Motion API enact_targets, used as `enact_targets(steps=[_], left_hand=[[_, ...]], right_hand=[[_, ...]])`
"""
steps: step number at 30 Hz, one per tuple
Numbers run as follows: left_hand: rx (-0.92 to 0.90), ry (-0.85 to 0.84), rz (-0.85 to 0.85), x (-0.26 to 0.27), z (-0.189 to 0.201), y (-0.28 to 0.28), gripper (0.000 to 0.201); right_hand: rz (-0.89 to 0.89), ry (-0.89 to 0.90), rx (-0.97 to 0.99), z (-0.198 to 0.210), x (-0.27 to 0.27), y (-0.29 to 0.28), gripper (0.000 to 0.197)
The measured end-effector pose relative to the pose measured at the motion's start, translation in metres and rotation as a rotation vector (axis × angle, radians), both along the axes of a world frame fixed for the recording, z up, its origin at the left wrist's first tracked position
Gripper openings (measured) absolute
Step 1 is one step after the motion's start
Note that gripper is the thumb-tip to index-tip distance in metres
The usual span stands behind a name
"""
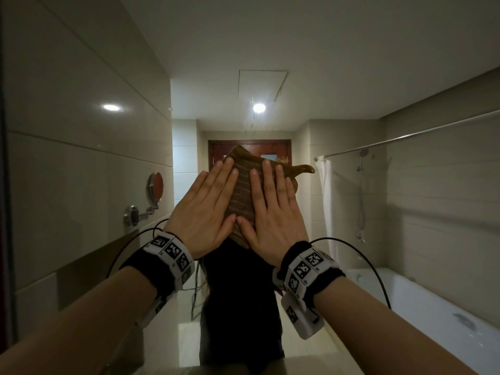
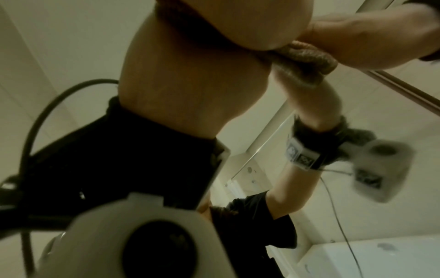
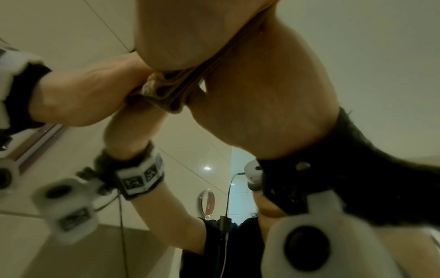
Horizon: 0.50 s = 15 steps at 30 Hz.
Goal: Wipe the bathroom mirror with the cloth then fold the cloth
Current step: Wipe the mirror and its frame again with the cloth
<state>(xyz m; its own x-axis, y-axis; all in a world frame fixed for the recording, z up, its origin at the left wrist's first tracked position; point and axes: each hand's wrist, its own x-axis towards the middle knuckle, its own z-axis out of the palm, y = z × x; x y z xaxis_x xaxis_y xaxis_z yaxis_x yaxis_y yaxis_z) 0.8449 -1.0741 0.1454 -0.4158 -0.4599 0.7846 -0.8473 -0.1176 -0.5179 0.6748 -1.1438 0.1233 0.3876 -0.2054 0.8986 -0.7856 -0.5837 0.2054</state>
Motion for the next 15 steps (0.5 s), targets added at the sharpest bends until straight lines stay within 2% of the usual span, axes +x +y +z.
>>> enact_targets(steps=[6,15], left_hand=[[0.024,-0.058,-0.022,0.003,0.016,0.0,0.077],[-0.012,-0.081,0.022,-0.012,0.108,-0.01,0.077]], right_hand=[[0.014,0.063,-0.049,0.014,-0.009,-0.005,0.086],[-0.033,0.114,-0.094,0.112,-0.03,-0.016,0.093]])
